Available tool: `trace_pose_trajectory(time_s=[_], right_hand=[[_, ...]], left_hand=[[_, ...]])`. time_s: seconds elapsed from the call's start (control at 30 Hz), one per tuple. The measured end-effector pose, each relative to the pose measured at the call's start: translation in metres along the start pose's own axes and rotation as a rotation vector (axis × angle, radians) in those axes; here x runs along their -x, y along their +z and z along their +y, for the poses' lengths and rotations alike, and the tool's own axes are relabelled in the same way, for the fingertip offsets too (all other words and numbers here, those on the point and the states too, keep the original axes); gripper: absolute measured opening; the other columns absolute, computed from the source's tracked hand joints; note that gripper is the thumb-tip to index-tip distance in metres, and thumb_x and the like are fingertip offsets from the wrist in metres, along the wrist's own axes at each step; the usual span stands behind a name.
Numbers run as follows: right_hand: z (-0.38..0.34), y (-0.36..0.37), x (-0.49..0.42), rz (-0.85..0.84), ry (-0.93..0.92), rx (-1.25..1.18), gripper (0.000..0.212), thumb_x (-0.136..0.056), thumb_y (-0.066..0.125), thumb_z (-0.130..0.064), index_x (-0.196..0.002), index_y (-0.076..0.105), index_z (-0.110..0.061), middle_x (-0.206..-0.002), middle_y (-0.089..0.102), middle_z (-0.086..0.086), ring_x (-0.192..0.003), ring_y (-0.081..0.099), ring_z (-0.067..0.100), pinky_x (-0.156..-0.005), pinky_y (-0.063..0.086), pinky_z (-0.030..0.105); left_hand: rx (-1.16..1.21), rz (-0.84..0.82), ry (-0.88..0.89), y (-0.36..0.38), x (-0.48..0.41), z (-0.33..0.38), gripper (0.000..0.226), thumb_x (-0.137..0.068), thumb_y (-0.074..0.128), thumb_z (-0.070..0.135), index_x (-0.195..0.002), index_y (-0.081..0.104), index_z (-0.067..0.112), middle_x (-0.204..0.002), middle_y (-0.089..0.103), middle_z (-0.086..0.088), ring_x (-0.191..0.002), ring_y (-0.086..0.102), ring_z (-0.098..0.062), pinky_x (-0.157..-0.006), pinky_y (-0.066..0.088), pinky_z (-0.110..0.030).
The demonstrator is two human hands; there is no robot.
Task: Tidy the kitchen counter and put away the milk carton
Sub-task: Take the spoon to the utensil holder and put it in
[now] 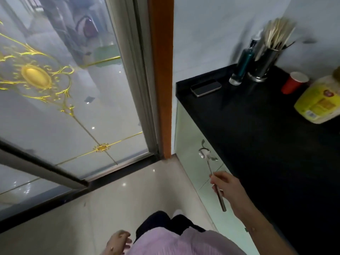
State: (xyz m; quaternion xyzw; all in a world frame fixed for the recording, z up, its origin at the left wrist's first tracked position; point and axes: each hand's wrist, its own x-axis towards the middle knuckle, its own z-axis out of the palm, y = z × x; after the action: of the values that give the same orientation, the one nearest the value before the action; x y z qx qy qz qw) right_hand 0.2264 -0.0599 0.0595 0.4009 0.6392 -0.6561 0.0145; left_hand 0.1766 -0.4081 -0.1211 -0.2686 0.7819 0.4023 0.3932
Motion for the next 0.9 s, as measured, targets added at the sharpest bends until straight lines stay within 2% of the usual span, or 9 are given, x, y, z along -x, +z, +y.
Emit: trace_pose_trajectory(time_s=[0.1,0.17,0.33,0.4,0.47,0.57,0.67,0.77,0.9], right_hand=[[-0.024,-0.012,-0.024,0.056,0.003,-0.054,0.01,-0.091,0.056,-0.007,-0.093,0.066,-0.007,-0.078,0.062,0.006,-0.066,0.057,0.015,-0.056,0.048,0.016],[-0.038,-0.021,-0.037,0.106,0.004,-0.056,0.012,-0.091,0.055,-0.01,-0.095,0.066,-0.008,-0.078,0.063,0.006,-0.067,0.057,0.015,-0.062,0.048,0.021],[-0.07,-0.036,-0.076,0.279,-0.003,-0.18,0.013,-0.091,0.056,-0.01,-0.094,0.067,-0.007,-0.079,0.064,0.007,-0.069,0.058,0.015,-0.063,0.048,0.021],[-0.084,-0.04,-0.095,0.34,0.004,-0.231,0.013,-0.091,0.055,-0.009,-0.092,0.068,-0.008,-0.079,0.064,0.007,-0.069,0.058,0.015,-0.066,0.049,0.023],[-0.098,-0.042,-0.112,0.407,0.022,-0.278,0.012,-0.091,0.056,-0.011,-0.09,0.068,-0.01,-0.08,0.063,0.007,-0.071,0.058,0.016,-0.069,0.049,0.026],[-0.116,-0.043,-0.131,0.506,0.036,-0.335,0.012,-0.091,0.056,-0.013,-0.093,0.068,-0.01,-0.08,0.064,0.006,-0.072,0.059,0.015,-0.069,0.049,0.026],[-0.127,-0.044,-0.146,0.595,0.05,-0.404,0.012,-0.09,0.056,-0.012,-0.092,0.068,-0.011,-0.081,0.064,0.006,-0.073,0.06,0.016,-0.07,0.05,0.027],[-0.131,-0.044,-0.158,0.662,0.069,-0.468,0.011,-0.09,0.057,-0.012,-0.092,0.068,-0.01,-0.078,0.064,0.006,-0.07,0.059,0.014,-0.068,0.05,0.025],[-0.133,-0.053,-0.172,0.719,0.097,-0.485,0.012,-0.089,0.058,-0.013,-0.091,0.069,-0.014,-0.082,0.067,0.006,-0.073,0.061,0.014,-0.069,0.049,0.025]], left_hand=[[-0.086,-0.108,0.144,0.015,0.01,0.11,0.02,-0.091,0.042,0.007,-0.084,0.061,0.006,-0.073,0.063,-0.012,-0.062,0.056,-0.024,-0.057,0.038,-0.025],[-0.113,-0.145,0.305,0.032,0.012,0.183,0.022,-0.092,0.04,0.007,-0.086,0.06,0.012,-0.078,0.063,-0.009,-0.066,0.058,-0.02,-0.056,0.04,-0.026],[-0.176,-0.332,0.672,0.079,0.018,0.347,0.024,-0.094,0.044,0.012,-0.083,0.064,0.021,-0.086,0.065,-0.009,-0.082,0.06,-0.025,-0.076,0.05,-0.034],[-0.263,-0.375,0.801,0.099,0.023,0.401,0.019,-0.094,0.045,0.016,-0.093,0.064,0.019,-0.093,0.064,-0.005,-0.088,0.06,-0.021,-0.077,0.05,-0.028],[-0.487,-0.357,1.01,0.12,0.024,0.45,0.021,-0.094,0.045,0.017,-0.109,0.06,0.019,-0.104,0.06,0.001,-0.097,0.057,-0.013,-0.083,0.047,-0.023],[-0.792,-0.357,1.333,0.154,0.024,0.505,0.031,-0.093,0.046,0.018,-0.123,0.053,0.017,-0.122,0.054,0.001,-0.113,0.051,-0.014,-0.101,0.044,-0.03],[-1.076,-0.385,1.502,0.192,0.011,0.536,0.046,-0.093,0.045,0.025,-0.138,0.038,0.016,-0.144,0.04,-0.002,-0.133,0.036,-0.017,-0.113,0.03,-0.03],[-1.327,-0.373,1.576,0.225,0.001,0.554,0.054,-0.095,0.04,0.031,-0.144,0.024,0.017,-0.153,0.025,-0.002,-0.142,0.021,-0.018,-0.119,0.019,-0.034],[-1.437,-0.366,1.588,0.257,-0.002,0.57,0.057,-0.096,0.034,0.032,-0.147,0.013,0.017,-0.157,0.012,0.0,-0.146,0.008,-0.017,-0.121,0.011,-0.038]])
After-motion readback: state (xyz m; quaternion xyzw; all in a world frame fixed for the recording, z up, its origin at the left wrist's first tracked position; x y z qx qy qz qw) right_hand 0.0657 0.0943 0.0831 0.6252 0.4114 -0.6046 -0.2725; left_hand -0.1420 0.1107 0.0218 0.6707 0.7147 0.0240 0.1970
